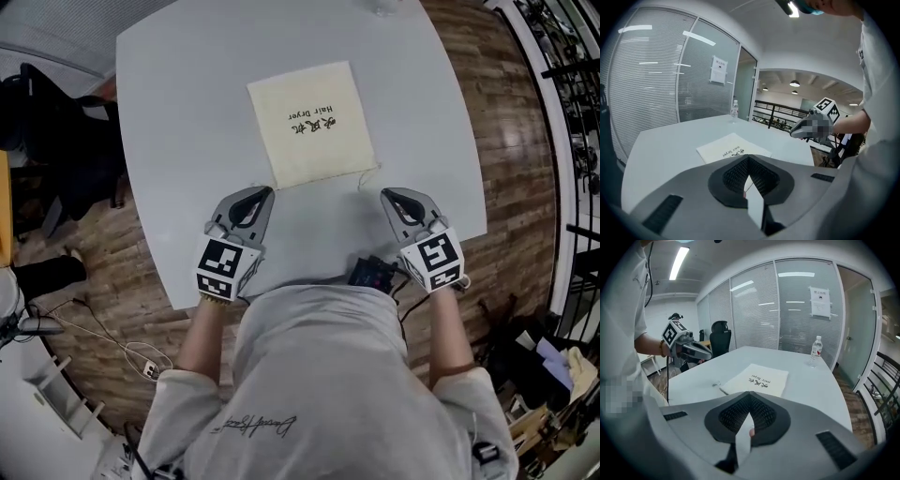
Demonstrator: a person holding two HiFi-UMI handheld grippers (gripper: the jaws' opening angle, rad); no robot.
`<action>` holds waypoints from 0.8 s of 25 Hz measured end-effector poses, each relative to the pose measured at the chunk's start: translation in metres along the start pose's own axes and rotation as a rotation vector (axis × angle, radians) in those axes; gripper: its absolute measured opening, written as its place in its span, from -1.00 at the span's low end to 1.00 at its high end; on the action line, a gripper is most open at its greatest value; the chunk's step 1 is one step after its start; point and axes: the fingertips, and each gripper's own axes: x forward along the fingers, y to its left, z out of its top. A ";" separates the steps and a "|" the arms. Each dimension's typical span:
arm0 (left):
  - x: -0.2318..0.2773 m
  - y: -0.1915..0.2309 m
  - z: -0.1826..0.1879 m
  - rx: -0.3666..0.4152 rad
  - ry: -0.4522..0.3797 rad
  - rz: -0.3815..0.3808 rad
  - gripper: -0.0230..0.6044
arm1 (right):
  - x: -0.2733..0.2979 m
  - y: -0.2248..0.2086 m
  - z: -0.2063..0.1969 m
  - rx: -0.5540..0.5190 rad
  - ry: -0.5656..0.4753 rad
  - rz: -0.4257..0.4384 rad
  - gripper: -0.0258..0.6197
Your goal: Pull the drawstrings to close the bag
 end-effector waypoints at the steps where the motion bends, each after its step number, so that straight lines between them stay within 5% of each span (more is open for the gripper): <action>1: 0.001 0.003 -0.005 0.000 0.012 0.006 -0.89 | 0.002 -0.002 -0.003 -0.020 0.013 0.001 -0.85; 20: 0.025 0.020 -0.099 0.253 0.386 -0.111 -0.88 | 0.056 -0.038 -0.067 -0.197 0.261 0.102 -0.85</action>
